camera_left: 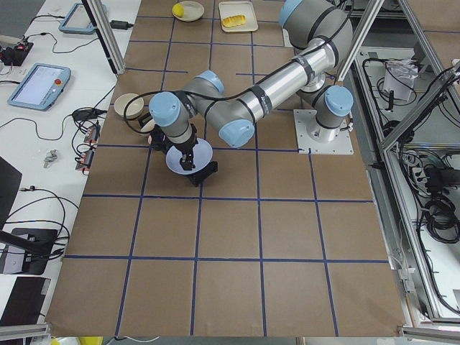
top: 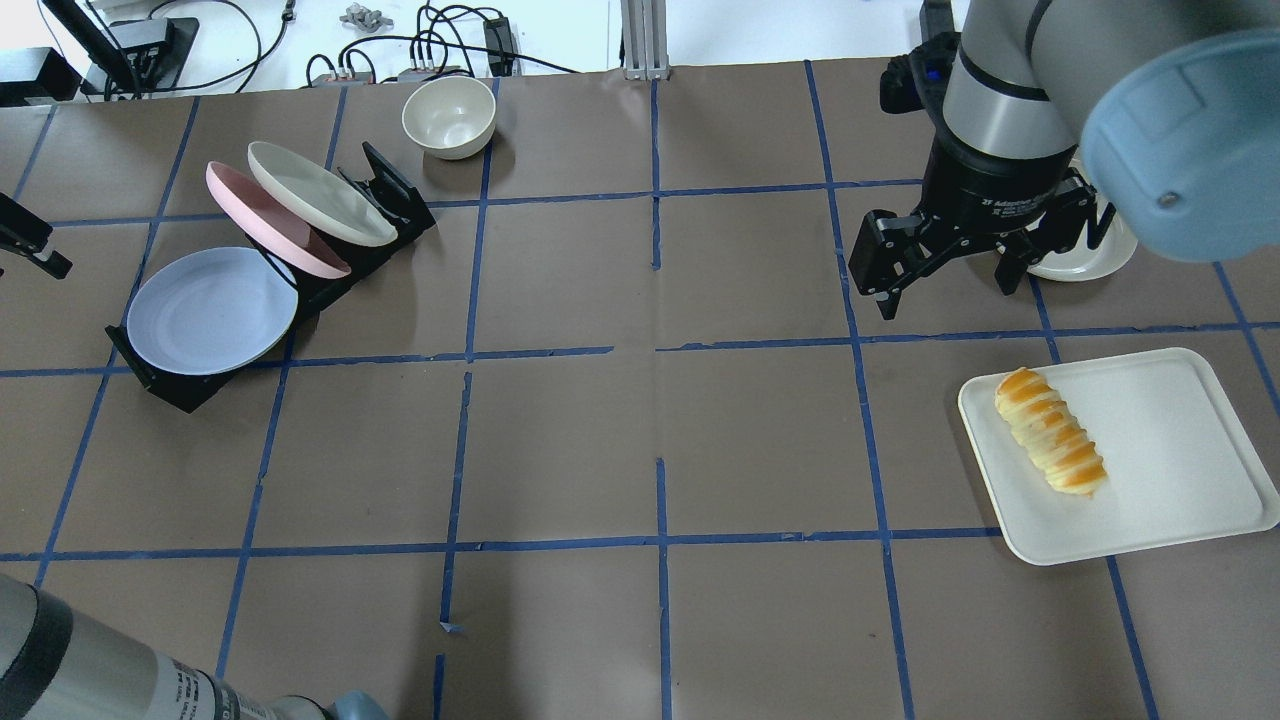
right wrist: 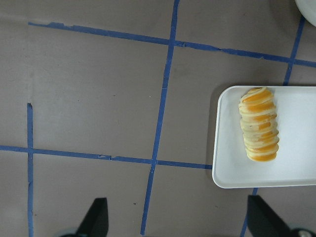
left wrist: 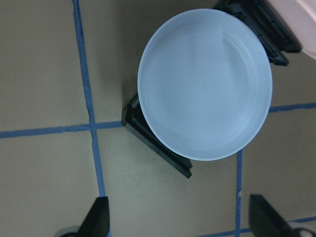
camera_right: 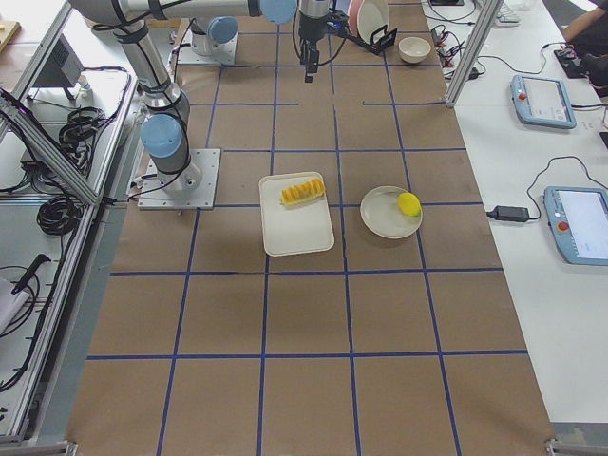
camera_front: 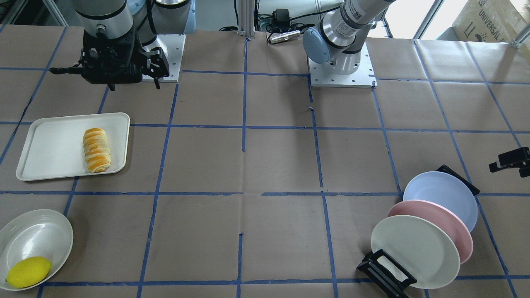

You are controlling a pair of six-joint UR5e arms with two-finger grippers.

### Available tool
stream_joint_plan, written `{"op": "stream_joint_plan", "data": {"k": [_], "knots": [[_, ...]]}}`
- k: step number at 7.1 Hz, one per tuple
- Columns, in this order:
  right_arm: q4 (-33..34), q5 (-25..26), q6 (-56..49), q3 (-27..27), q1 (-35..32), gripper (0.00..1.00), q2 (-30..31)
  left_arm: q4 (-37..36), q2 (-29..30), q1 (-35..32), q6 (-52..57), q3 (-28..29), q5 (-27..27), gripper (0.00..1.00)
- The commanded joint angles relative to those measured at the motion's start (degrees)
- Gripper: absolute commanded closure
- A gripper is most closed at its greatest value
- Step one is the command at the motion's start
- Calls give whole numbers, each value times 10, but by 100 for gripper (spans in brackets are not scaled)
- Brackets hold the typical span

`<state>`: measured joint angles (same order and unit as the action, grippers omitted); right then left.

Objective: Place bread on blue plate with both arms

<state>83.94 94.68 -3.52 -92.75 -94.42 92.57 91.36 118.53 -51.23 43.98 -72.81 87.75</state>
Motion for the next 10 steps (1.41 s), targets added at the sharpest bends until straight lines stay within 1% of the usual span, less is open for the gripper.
{"op": "stream_joint_plan", "data": {"k": [1, 2, 3, 4, 5, 6, 7, 8, 9, 10], "knots": [[1, 0, 0, -1, -1, 0, 0, -16, 89, 0, 18, 48, -19, 0], [0, 0, 1, -1, 0, 0, 1, -16, 125, 2, 18, 64, -41, 1], [2, 0, 0, -1, 0, 0, 1, -9, 140, 0, 17, 69, -49, 2], [0, 1, -1, -1, 0, 0, 2, -3, 139, -6, 15, 62, -76, 4], [0, 1, 0, -1, 0, 0, 2, -3, 153, -3, 17, 62, -79, 4], [0, 1, -1, -1, 0, 0, 2, -2, 154, -10, 16, 61, -79, 4], [0, 1, 0, -1, 0, 0, 2, 0, 157, -11, 15, 55, -80, 7], [1, 1, 0, -1, 0, 0, 2, 1, 157, -11, 16, 48, -79, 19], [1, 1, 0, -1, 0, 0, 2, 1, 155, -12, 16, 43, -79, 35], [1, 1, -1, -1, 0, 0, 2, 1, 153, -12, 16, 42, -79, 55]]}}
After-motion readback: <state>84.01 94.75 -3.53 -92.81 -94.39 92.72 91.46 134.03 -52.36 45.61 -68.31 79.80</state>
